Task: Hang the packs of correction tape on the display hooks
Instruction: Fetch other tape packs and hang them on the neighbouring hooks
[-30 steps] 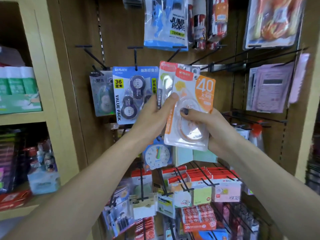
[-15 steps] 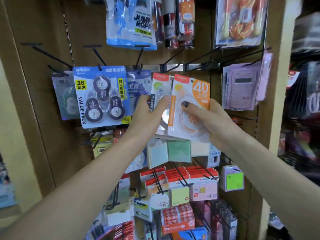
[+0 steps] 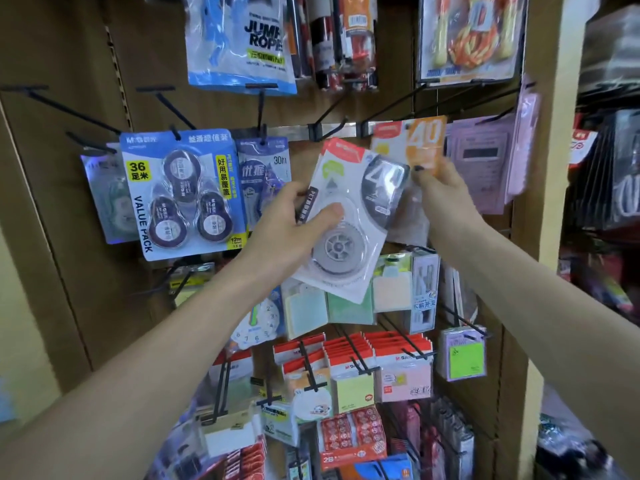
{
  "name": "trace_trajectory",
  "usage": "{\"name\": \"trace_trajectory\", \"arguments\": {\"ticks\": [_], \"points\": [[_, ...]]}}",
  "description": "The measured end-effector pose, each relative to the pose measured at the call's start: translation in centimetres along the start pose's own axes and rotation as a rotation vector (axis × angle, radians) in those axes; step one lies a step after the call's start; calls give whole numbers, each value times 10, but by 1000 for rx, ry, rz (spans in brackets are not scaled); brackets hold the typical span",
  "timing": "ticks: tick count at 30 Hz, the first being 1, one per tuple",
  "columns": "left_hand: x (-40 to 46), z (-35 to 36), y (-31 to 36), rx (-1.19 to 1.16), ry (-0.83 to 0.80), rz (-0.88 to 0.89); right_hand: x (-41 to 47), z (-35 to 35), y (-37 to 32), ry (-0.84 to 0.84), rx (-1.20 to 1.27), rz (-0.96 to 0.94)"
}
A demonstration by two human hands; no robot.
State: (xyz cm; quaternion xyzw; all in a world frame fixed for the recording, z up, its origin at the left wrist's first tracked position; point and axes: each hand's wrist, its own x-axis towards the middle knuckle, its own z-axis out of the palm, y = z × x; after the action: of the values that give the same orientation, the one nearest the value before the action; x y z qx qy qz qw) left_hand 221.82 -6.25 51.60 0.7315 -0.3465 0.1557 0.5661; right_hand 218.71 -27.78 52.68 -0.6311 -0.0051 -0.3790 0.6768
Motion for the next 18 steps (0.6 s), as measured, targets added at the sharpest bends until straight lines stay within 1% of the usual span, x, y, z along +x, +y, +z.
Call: {"name": "trace_trajectory", "arguments": {"ticks": [2, 4, 6, 8, 11, 14, 18], "points": [[2, 4, 0, -3, -2, 12, -5, 10, -2, -134, 160, 108], [3, 7, 0, -18, 4, 21, -12, 16, -2, -238, 270, 169], [3, 8, 1, -13, -9, 32, -17, 20, -3, -285, 330, 212], [4, 11, 1, -18, -24, 28, -18, 23, -7, -297, 377, 243], [9, 15, 0, -87, -22, 13, -19, 27, -12, -298, 397, 248], [13, 15, -4, -149, -22, 15, -17, 30, -14, -344, 383, 240], [15, 15, -8, -157, 26, 23, -16, 36, -12, -421, 320, 159]]}}
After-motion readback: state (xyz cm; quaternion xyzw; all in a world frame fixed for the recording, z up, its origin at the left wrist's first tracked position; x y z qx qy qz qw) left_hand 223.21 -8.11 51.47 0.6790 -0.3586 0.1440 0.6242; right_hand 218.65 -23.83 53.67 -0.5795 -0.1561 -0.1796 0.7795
